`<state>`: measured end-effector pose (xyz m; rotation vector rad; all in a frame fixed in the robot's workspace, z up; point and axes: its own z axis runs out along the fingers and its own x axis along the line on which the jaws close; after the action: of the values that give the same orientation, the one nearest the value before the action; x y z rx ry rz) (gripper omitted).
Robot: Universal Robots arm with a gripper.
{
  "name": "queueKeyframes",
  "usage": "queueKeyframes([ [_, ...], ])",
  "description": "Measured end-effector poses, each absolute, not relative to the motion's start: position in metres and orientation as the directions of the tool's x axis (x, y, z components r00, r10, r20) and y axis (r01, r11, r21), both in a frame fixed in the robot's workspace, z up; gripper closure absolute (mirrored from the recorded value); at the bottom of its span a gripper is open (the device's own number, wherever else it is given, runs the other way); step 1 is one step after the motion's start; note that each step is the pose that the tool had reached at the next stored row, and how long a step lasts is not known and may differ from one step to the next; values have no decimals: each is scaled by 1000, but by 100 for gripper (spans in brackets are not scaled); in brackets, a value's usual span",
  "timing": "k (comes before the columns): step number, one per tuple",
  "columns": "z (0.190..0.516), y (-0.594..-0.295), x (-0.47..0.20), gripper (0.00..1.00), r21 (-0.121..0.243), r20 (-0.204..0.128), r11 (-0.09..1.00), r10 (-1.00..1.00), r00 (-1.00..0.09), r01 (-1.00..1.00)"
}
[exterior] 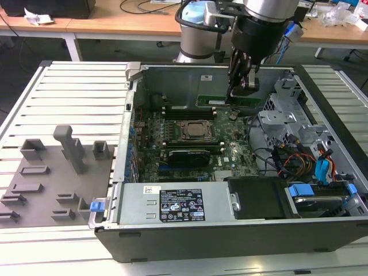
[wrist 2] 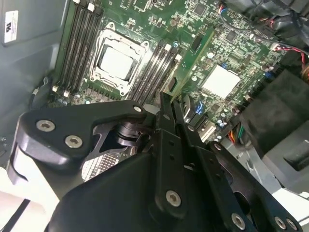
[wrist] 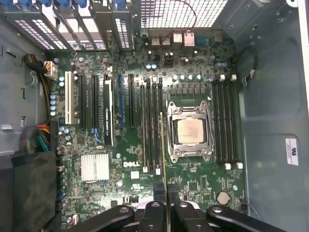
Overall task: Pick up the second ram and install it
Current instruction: 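Pick up the second ram and move it above second insertion slot, then insert the second ram into the second slot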
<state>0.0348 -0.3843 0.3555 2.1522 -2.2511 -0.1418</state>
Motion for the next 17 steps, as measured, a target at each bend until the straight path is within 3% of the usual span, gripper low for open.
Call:
queueKeyframes([
  [17,342,-384,24,87,82,-45,43,-998,-47,-996],
])
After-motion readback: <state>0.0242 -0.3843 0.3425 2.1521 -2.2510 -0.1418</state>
